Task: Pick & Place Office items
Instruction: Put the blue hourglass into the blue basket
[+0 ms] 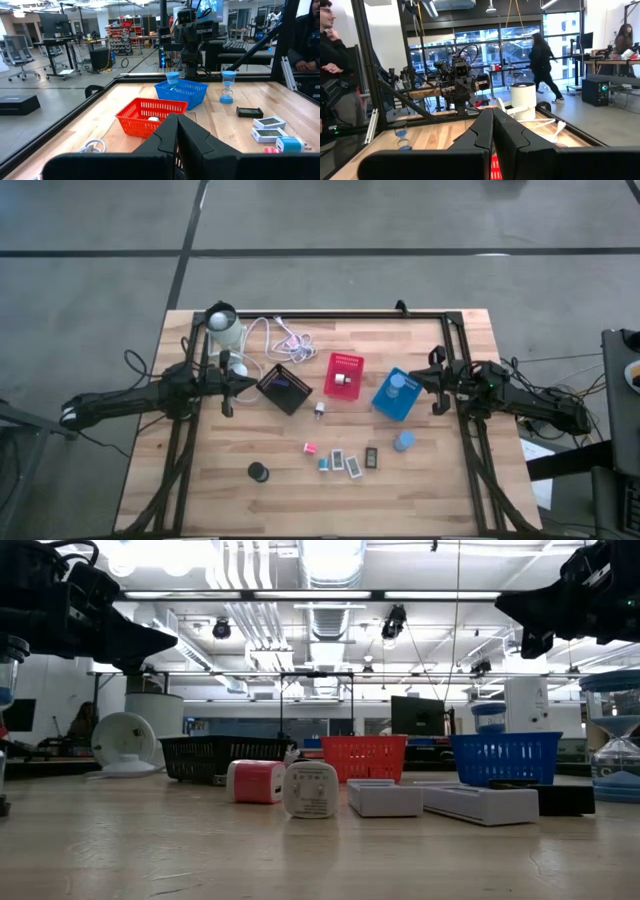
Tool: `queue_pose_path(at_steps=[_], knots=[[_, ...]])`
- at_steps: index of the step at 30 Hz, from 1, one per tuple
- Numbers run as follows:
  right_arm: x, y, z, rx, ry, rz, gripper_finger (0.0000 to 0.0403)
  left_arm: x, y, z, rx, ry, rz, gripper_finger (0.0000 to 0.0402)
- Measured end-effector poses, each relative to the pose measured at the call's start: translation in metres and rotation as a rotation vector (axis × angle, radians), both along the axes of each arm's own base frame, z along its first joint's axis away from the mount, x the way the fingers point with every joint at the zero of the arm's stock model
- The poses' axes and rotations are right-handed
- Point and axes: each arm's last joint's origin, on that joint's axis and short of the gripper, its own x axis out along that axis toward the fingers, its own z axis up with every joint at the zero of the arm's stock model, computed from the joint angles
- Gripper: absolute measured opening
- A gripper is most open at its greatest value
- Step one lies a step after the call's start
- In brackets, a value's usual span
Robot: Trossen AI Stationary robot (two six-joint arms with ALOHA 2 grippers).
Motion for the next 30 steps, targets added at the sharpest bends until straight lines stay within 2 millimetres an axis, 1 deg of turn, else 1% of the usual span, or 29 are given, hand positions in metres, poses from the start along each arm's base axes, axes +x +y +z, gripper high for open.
queue_pose_path(at_steps=[13, 17, 20, 24, 27, 30], knots=[[0.000, 0.000, 0.001, -0.009, -0.009, -0.010, 0.0009, 0.000, 0.000, 0.000, 0.001, 0.000, 0.000, 0.0016], [-0.002, 0.000, 0.009, -0.018, 0.019, -0.018, 0.0009, 0.000, 0.000, 0.000, 0.001, 0.000, 0.000, 0.0016], [-0.005, 0.000, 0.029, -0.003, 0.112, -0.042, 0.0009, 0.000, 0.000, 0.000, 0.001, 0.000, 0.000, 0.0016], [-0.010, 0.002, 0.069, 0.025, 0.240, -0.040, 0.0009, 0.000, 0.000, 0.000, 0.001, -0.001, 0.000, 0.0016], [-0.008, 0.001, 0.094, 0.062, 0.362, -0.037, 0.0009, 0.000, 0.000, 0.000, 0.001, 0.000, 0.000, 0.0016], [-0.001, -0.001, 0.110, 0.116, 0.514, -0.035, 0.0012, 0.000, 0.000, 0.000, -0.002, 0.000, 0.000, 0.0016]])
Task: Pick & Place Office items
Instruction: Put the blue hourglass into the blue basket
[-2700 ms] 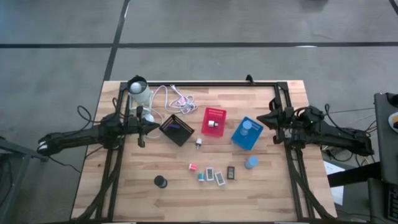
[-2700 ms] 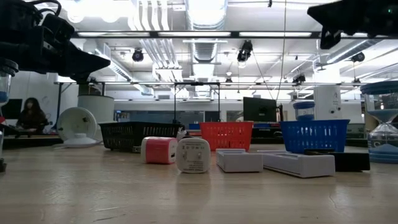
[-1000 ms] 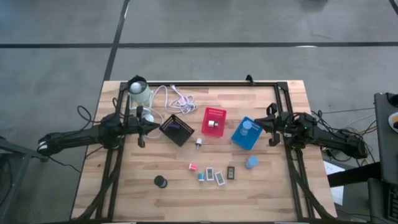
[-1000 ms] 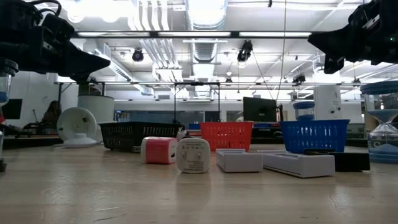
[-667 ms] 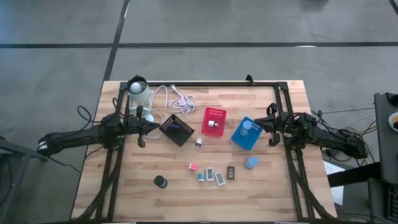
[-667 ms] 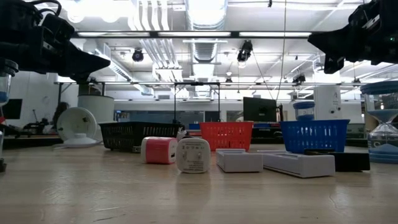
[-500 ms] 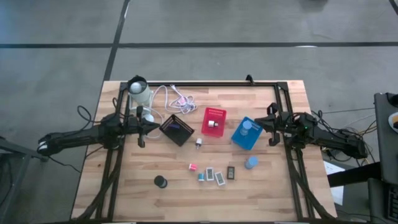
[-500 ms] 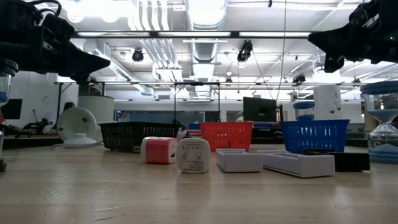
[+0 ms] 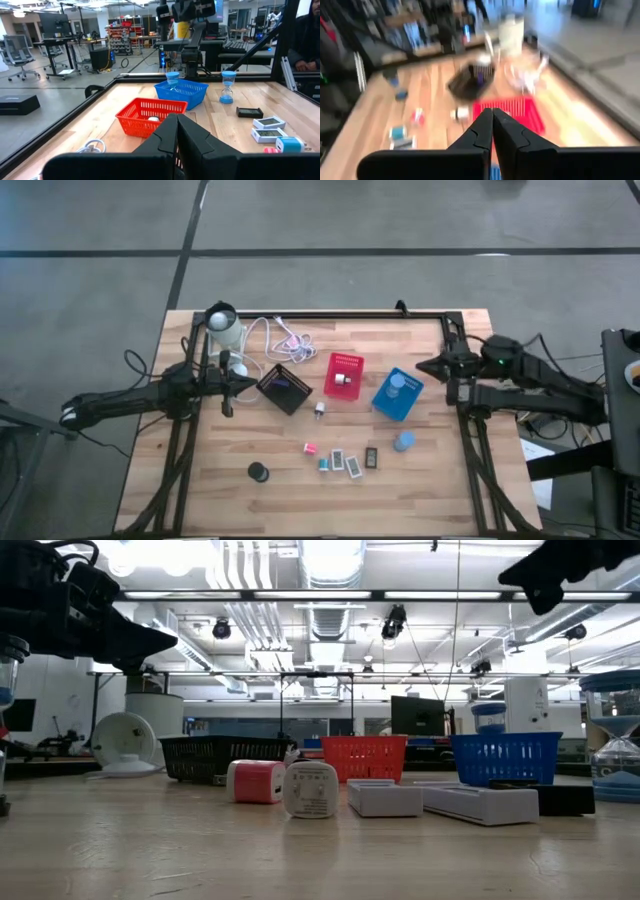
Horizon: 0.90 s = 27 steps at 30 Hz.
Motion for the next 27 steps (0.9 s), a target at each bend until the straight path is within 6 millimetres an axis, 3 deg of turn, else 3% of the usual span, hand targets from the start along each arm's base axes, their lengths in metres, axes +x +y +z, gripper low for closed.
queue_pose_path(at_steps=[5, 11, 18, 27], knots=[[0.018, -0.003, 0.016, 0.110, 0.259, -0.008, 0.0046, 0.000, 0.000, 0.000, -0.008, 0.000, 0.000, 0.0016], [0.047, 0.003, 0.036, 0.165, 0.446, 0.055, 0.0108, 0.000, 0.000, 0.000, -0.020, -0.001, 0.000, 0.0016], [0.081, 0.032, 0.054, 0.183, 0.629, 0.193, 0.0172, 0.000, 0.000, -0.001, -0.027, 0.008, 0.001, 0.0016], [0.110, 0.078, 0.039, 0.104, 0.962, 0.157, 0.0218, 0.000, 0.000, -0.001, -0.027, 0.011, 0.001, 0.0016]])
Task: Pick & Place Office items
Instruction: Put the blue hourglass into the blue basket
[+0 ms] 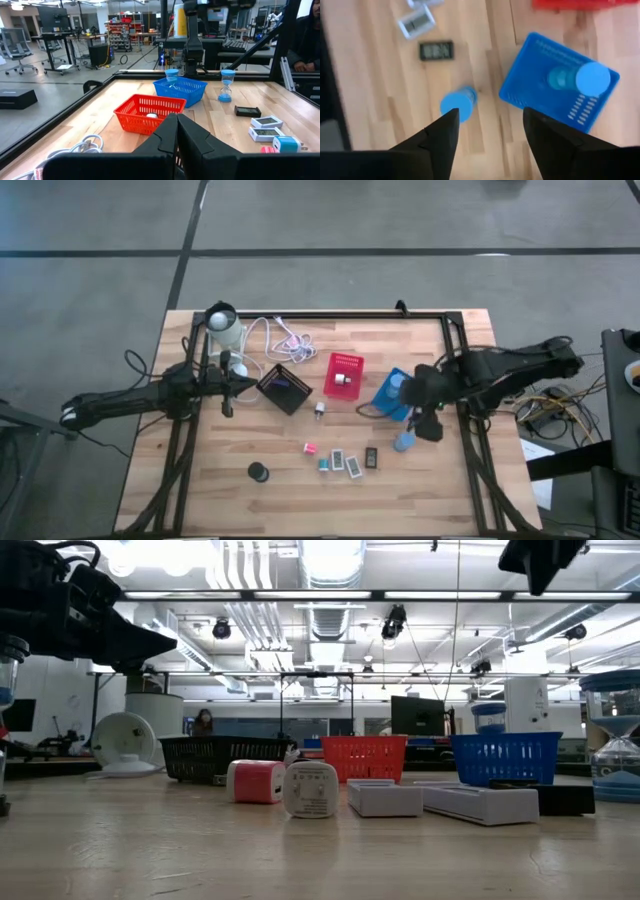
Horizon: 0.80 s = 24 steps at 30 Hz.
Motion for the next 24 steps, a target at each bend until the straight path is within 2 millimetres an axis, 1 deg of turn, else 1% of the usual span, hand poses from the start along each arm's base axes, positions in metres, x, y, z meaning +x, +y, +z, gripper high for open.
queue_pose_path(at_steps=[7, 10, 17, 20, 24], knots=[[0.016, 0.032, -0.018, -0.080, 0.084, 0.075, 0.0247, 0.000, 0.000, 0.000, 0.000, 0.001, 0.000, 0.0016], [0.022, 0.043, -0.031, -0.119, 0.131, 0.108, 0.0260, 0.000, 0.000, 0.000, 0.000, 0.000, 0.000, 0.0016], [0.030, 0.059, -0.063, -0.164, 0.245, 0.124, 0.0282, 0.000, 0.000, 0.000, 0.000, 0.000, 0.000, 0.0016], [0.033, 0.065, -0.070, -0.170, 0.254, 0.137, 0.0291, 0.000, 0.000, 0.000, 0.000, 0.000, 0.000, 0.0016], [0.037, 0.068, -0.073, -0.155, 0.235, 0.139, 0.0300, 0.000, 0.000, 0.000, 0.000, 0.000, 0.000, 0.0016]])
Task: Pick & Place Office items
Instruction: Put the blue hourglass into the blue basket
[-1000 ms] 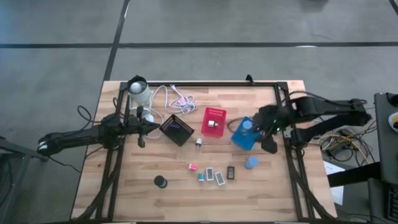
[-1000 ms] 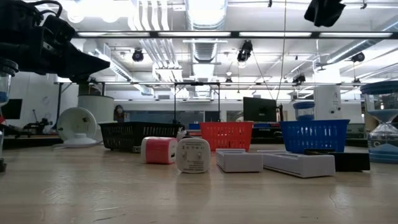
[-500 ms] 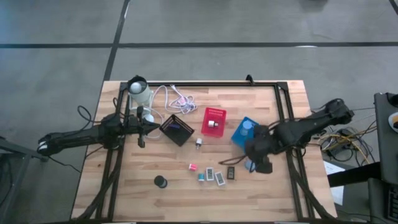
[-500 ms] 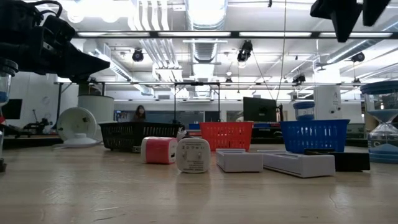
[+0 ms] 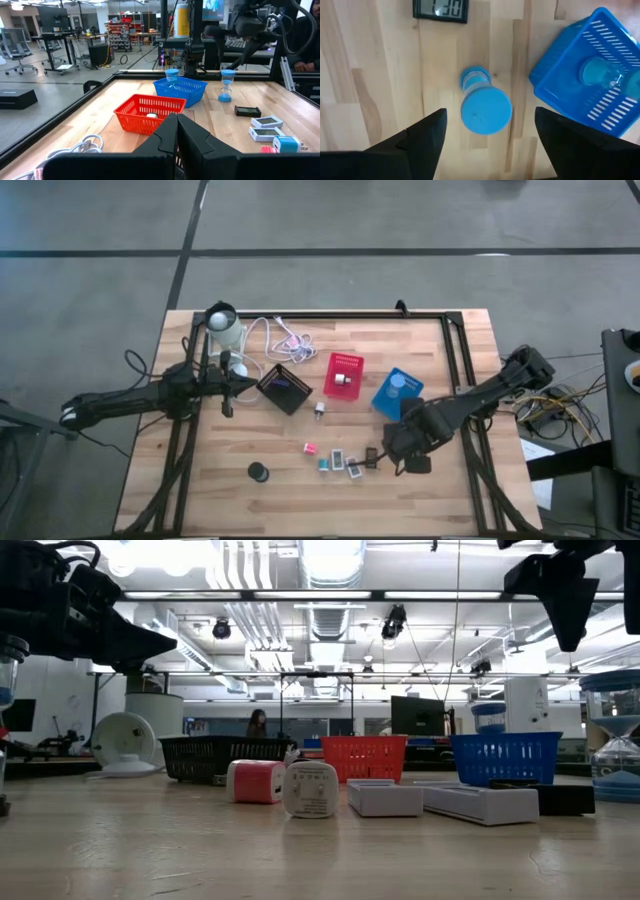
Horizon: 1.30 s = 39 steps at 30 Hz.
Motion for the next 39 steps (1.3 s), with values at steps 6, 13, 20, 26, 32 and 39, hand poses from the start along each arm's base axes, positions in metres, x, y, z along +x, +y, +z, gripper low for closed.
queue_pose_path(at_steps=[6, 13, 20, 26, 32, 39], knots=[[-0.001, 0.001, -0.014, 0.049, 0.010, -0.004, 0.0302, 0.000, 0.000, 0.000, 0.000, 0.000, 0.000, 0.0016], [-0.007, -0.002, -0.033, 0.053, 0.016, -0.005, 0.0304, 0.000, 0.000, 0.000, 0.000, 0.000, 0.000, 0.0016], [-0.012, -0.005, -0.041, 0.061, 0.010, -0.004, 0.0297, 0.000, 0.000, 0.000, 0.003, 0.000, 0.000, 0.0016], [-0.013, -0.005, -0.045, 0.088, -0.008, 0.000, 0.0280, 0.000, 0.000, 0.000, 0.003, 0.000, 0.000, 0.0016], [-0.016, -0.006, -0.050, 0.084, 0.008, 0.000, 0.0252, 0.000, 0.000, 0.000, 0.003, 0.000, 0.000, 0.0016], [-0.015, -0.006, -0.050, 0.084, 0.004, -0.001, 0.0227, 0.000, 0.000, 0.000, 0.003, 0.000, 0.000, 0.0016]])
